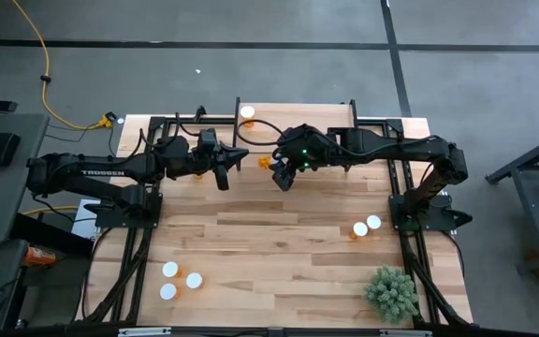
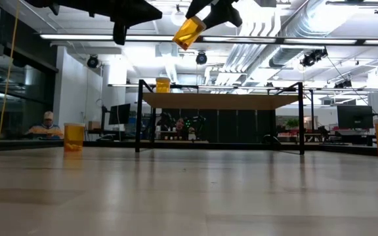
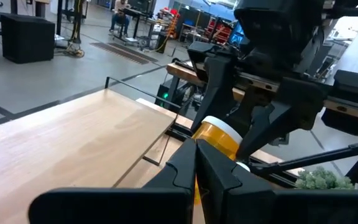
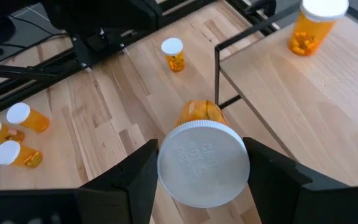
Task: Pick and place medicine bottles onto shelf by color
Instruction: Put the orange pill bottle on the shelf aligned with the other orange pill bottle
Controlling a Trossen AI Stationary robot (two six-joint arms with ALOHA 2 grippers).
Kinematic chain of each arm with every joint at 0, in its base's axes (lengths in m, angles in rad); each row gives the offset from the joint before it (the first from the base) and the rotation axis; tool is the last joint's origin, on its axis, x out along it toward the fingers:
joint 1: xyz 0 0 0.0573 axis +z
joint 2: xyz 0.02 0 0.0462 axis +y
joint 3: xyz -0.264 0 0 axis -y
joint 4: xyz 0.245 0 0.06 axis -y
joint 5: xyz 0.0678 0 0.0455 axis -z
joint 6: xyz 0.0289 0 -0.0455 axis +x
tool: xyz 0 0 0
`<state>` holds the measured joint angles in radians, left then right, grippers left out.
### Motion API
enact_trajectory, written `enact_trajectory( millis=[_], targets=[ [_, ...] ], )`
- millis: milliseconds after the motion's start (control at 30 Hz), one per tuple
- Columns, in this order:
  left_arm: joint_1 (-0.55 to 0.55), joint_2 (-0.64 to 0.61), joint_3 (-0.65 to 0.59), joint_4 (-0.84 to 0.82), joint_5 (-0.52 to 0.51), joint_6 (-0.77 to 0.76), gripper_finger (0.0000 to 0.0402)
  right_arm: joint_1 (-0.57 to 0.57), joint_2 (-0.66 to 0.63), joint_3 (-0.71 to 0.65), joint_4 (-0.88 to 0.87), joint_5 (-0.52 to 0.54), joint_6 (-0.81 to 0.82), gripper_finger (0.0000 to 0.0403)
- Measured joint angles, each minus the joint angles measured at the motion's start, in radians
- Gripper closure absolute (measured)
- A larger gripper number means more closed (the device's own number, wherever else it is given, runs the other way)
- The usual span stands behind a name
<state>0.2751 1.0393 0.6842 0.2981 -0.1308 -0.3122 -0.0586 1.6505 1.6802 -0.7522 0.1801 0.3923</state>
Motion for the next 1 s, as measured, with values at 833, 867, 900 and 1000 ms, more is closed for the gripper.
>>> enact_trajectory(
  millis=[833, 867, 900, 1000],
  targets=[
    [-0.041, 0.134, 0.000, 0.129, 0.064, -0.103, 0.0402, 0.000, -0.001, -0.001, 0.122, -0.041, -0.059, 0.0205],
    [-0.045, 0.141, 0.000, 0.129, 0.065, -0.106, 0.0402, 0.000, -0.001, -0.001, 0.125, -0.042, -0.060, 0.0205],
    [-0.049, 0.145, 0.000, 0.130, 0.065, -0.107, 0.0402, 0.000, -0.001, -0.001, 0.127, -0.042, -0.061, 0.0205],
    [-0.056, 0.149, 0.000, 0.127, 0.067, -0.107, 0.0402, 0.001, -0.001, -0.001, 0.136, -0.042, -0.061, 0.0205]
  ],
)
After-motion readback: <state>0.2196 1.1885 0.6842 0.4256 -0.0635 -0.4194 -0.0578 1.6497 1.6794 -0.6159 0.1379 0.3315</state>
